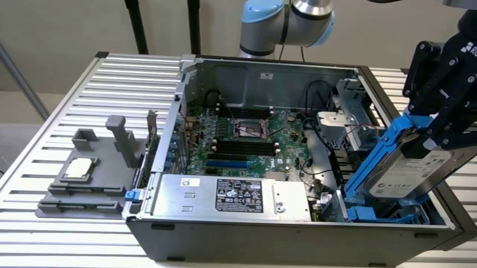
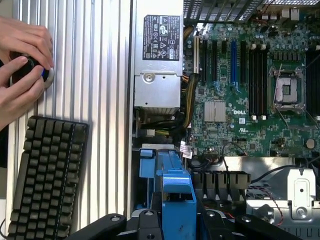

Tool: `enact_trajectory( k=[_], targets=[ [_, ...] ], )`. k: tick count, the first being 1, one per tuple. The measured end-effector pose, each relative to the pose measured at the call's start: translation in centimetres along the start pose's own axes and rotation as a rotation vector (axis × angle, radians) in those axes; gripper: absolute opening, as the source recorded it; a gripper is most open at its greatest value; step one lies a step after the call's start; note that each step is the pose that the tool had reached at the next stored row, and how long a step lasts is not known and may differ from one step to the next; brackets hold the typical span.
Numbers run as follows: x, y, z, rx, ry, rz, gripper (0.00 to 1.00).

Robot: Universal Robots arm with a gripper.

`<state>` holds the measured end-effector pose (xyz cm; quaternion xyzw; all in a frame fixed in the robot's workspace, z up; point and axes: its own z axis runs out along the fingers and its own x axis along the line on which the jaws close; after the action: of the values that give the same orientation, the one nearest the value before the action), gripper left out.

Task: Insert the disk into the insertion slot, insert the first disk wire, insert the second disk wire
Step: 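Insert the disk into the insertion slot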

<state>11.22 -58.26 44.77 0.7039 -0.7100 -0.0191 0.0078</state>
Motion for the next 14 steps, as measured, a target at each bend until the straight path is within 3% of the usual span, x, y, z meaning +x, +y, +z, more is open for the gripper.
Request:
enact_trajectory(
  k=[14],
  targets=[
    [0.23, -0.02, 0.33, -0.0002, -0.0102, -0.009, 0.32]
  ],
)
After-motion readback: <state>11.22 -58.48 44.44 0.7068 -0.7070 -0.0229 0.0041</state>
